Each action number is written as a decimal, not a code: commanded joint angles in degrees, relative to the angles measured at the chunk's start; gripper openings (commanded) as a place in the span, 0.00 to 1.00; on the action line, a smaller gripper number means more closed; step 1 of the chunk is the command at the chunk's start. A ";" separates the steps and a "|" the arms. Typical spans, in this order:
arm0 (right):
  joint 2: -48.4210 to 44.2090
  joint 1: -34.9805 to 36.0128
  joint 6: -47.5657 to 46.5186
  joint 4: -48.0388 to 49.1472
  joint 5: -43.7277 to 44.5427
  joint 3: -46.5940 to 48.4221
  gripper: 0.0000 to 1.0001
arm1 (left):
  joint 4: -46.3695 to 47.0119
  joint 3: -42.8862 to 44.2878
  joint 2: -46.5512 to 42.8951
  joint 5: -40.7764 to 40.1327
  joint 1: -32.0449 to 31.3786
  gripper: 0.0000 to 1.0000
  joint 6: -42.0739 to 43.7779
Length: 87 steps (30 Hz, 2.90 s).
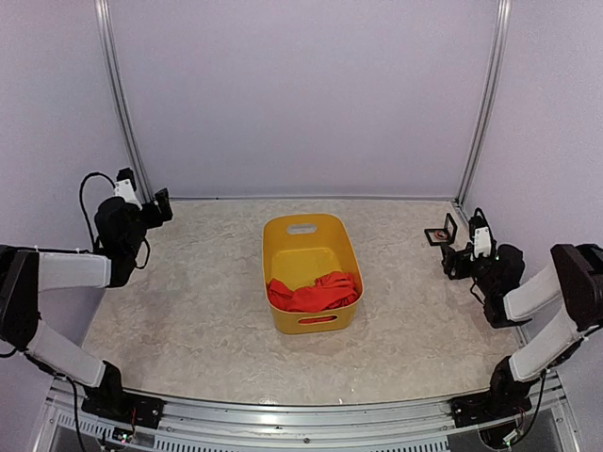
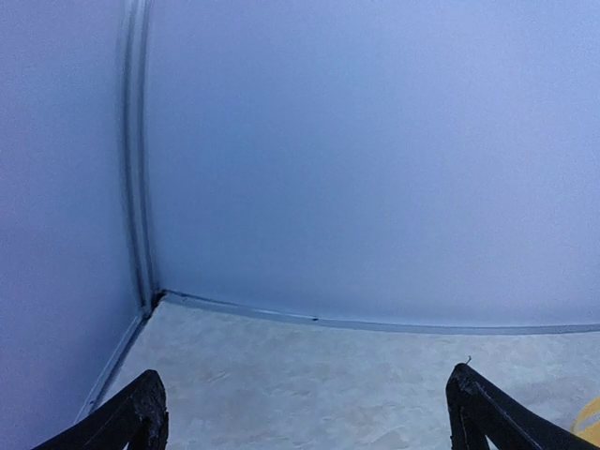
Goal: Pin the brooch onto the clothing
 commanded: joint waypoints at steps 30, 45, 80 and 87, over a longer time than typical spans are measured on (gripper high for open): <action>16.45 47.72 -16.01 -99.06 -21.28 64.81 0.81 | -45.84 28.18 9.50 10.12 -33.16 0.99 -10.54; 16.15 47.60 -11.70 -110.49 -18.26 88.73 0.00 | -46.83 27.58 8.83 8.78 -33.92 0.99 -11.65; -24.60 47.28 -5.30 -69.85 30.83 74.69 0.00 | -58.02 37.72 20.21 6.58 -25.82 0.00 -11.27; -25.12 47.29 -5.14 -70.35 28.92 72.93 0.00 | -66.63 45.40 20.57 5.20 -5.78 0.00 -1.83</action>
